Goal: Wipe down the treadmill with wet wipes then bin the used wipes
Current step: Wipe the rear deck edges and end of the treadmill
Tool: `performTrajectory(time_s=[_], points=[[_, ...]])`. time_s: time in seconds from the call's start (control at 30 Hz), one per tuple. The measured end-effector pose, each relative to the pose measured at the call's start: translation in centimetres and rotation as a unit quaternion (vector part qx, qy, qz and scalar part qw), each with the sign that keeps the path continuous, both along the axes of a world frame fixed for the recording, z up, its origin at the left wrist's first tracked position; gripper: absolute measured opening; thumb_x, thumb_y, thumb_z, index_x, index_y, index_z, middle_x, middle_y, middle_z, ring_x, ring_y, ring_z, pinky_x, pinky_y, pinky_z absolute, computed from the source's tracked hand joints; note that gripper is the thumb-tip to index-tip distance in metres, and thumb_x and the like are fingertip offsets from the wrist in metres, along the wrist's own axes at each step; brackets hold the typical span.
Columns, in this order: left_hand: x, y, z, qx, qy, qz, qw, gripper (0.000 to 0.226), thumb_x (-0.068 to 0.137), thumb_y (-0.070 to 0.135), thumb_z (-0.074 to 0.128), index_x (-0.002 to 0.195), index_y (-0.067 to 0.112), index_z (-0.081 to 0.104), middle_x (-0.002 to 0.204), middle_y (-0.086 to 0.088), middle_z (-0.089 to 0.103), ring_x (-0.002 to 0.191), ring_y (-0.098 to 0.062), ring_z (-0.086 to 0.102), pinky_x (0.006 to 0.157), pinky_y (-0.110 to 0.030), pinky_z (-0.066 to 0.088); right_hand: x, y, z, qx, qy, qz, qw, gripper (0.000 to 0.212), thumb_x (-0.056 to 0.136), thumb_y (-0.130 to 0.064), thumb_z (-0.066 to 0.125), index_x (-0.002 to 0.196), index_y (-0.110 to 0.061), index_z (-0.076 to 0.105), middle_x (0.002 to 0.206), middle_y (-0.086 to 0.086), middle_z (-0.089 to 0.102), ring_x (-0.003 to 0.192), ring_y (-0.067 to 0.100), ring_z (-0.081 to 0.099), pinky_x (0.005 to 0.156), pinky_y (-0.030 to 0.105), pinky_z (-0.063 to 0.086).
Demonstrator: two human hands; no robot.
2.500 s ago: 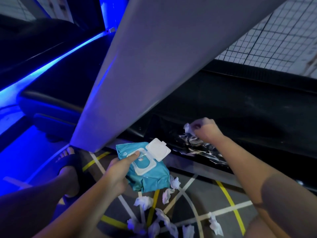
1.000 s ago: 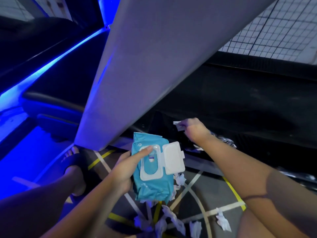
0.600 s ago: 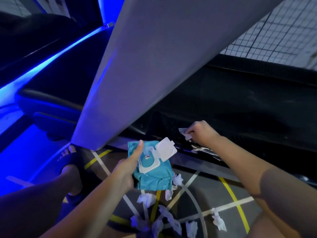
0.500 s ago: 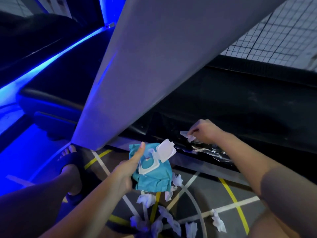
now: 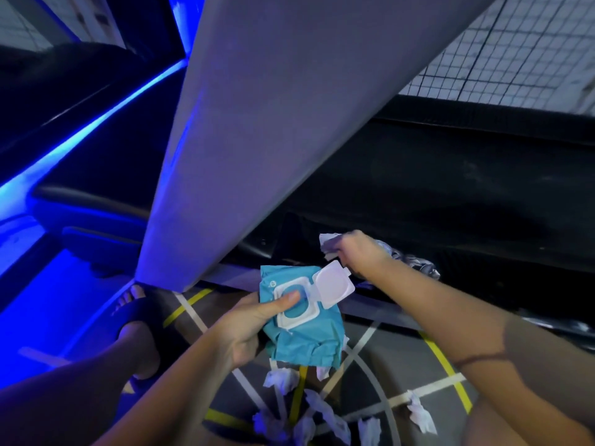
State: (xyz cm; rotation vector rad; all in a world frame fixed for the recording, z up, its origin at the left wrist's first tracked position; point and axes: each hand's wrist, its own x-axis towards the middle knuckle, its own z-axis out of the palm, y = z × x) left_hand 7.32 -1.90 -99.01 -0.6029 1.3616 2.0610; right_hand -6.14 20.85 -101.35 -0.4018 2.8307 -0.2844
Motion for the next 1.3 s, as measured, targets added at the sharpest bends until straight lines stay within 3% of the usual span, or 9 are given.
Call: performTrajectory(time_s=[0.1, 0.2, 0.43, 0.57, 0.73, 0.9, 1.03, 1.2, 1.3], points=[[-0.2, 0.3, -0.1, 0.005, 0.016, -0.027, 0.999, 0.05, 0.078, 0.013, 0.079, 0.126, 0.001, 0.072, 0.121, -0.023, 0.075, 0.099, -0.032, 0.077, 0.081, -0.042, 0.065, 0.0, 1.4, 0.0, -0.002, -0.027, -0.028, 0.999, 0.027, 0.092, -0.007, 0.056, 0.1, -0.022, 0.077, 0.091, 0.002, 0.066, 0.086, 0.022, 0.065, 0.074, 0.024, 0.051], [-0.2, 0.6, -0.3, 0.003, 0.031, -0.03, 0.999, 0.049, 0.08, 0.012, 0.08, 0.128, 0.001, 0.072, 0.122, -0.024, 0.074, 0.105, -0.037, 0.075, 0.088, -0.045, 0.064, 0.8, 3.1, 0.9, -0.015, -0.016, -0.046, 0.999, 0.033, 0.094, -0.008, 0.055, 0.111, -0.025, 0.078, 0.111, 0.006, 0.073, 0.102, 0.025, 0.069, 0.09, 0.025, 0.051], [0.3, 0.2, -1.4, -0.091, 0.057, 0.134, 0.985, 0.032, 0.09, 0.016, 0.08, 0.119, 0.004, 0.073, 0.108, -0.018, 0.079, 0.094, -0.036, 0.078, 0.074, -0.045, 0.065, -0.8, 6.7, 3.1, -0.196, 0.058, -0.18, 0.962, 0.023, 0.094, -0.007, 0.059, 0.104, -0.015, 0.078, 0.085, -0.004, 0.071, 0.068, -0.007, 0.06, 0.056, 0.0, 0.037], [0.6, -1.0, -1.4, -0.11, 0.04, 0.179, 0.977, 0.029, 0.095, 0.022, 0.076, 0.119, 0.005, 0.072, 0.102, -0.016, 0.08, 0.084, -0.033, 0.08, 0.062, -0.041, 0.064, -2.2, 5.5, 2.1, -0.218, 0.066, -0.173, 0.958, 0.025, 0.097, -0.009, 0.059, 0.116, -0.012, 0.074, 0.106, 0.008, 0.076, 0.088, 0.014, 0.066, 0.064, -0.001, 0.038], [0.4, -0.7, -0.7, -0.113, 0.04, 0.197, 0.973, 0.034, 0.096, 0.026, 0.076, 0.121, 0.003, 0.071, 0.104, -0.019, 0.08, 0.092, -0.039, 0.079, 0.072, -0.047, 0.065, -2.1, 4.8, -1.2, -0.076, -0.02, -0.137, 0.987, 0.034, 0.098, -0.001, 0.05, 0.13, -0.006, 0.063, 0.126, 0.019, 0.062, 0.12, 0.035, 0.059, 0.098, 0.03, 0.047], [-0.6, 0.7, -0.4, -0.11, 0.042, 0.191, 0.975, 0.046, 0.097, 0.038, 0.073, 0.121, -0.002, 0.07, 0.103, -0.018, 0.08, 0.09, -0.035, 0.079, 0.074, -0.047, 0.066, -1.3, 5.8, -1.9, 0.013, 0.052, -0.105, 0.993, 0.017, 0.097, -0.023, 0.059, 0.097, -0.009, 0.068, 0.089, 0.009, 0.065, 0.091, 0.029, 0.061, 0.077, 0.036, 0.047], [-1.2, 2.4, -0.7, -0.114, 0.063, 0.157, 0.979, 0.049, 0.103, 0.039, 0.065, 0.122, -0.006, 0.068, 0.103, -0.023, 0.078, 0.074, -0.026, 0.079, 0.054, -0.031, 0.06, 0.1, 7.1, -0.9, -0.015, 0.03, -0.084, 0.996, 0.026, 0.097, -0.016, 0.057, 0.119, -0.013, 0.071, 0.11, 0.008, 0.064, 0.104, 0.029, 0.064, 0.09, 0.032, 0.05], [-1.7, 4.0, -0.1, -0.161, 0.086, 0.11, 0.977, 0.039, 0.098, 0.049, 0.068, 0.128, 0.025, 0.062, 0.097, 0.004, 0.075, 0.067, -0.002, 0.073, 0.051, -0.017, 0.053, 1.4, 7.9, 1.4, -0.09, -0.006, -0.091, 0.992, 0.017, 0.097, -0.015, 0.063, 0.102, -0.017, 0.079, 0.103, -0.004, 0.072, 0.094, 0.015, 0.068, 0.081, 0.018, 0.048], [-1.6, 3.9, 0.5, -0.203, 0.093, 0.053, 0.973, 0.042, 0.089, 0.073, 0.065, 0.109, 0.036, 0.068, 0.097, 0.013, 0.075, 0.079, 0.002, 0.072, 0.076, -0.019, 0.058, 1.4, 8.4, 2.9, -0.189, 0.018, -0.153, 0.97, 0.016, 0.095, -0.026, 0.065, 0.102, -0.021, 0.079, 0.089, -0.009, 0.068, 0.08, 0.006, 0.061, 0.066, 0.011, 0.041]])
